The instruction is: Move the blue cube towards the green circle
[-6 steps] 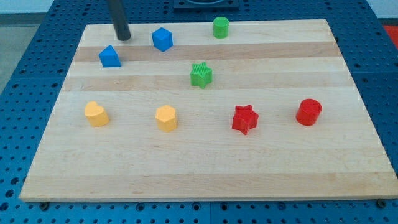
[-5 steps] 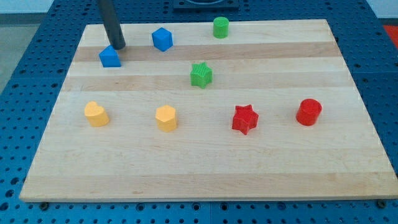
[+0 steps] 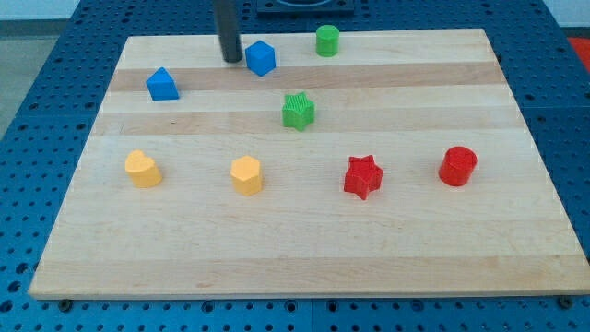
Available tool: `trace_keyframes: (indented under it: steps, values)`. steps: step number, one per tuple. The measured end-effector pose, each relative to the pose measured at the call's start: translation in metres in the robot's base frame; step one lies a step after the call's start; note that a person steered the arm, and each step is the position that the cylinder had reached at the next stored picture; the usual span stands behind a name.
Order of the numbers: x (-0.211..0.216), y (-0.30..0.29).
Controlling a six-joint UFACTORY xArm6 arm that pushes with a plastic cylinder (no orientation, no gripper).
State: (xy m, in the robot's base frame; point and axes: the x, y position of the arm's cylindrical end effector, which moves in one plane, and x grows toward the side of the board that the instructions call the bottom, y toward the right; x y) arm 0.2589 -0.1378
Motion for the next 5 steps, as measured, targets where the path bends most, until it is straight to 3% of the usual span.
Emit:
trace_keyframes:
  steps: [1,2,5]
  values:
    - [0.037,-0.017]
    - [0.041,-0.009]
    - [-0.014,0.077]
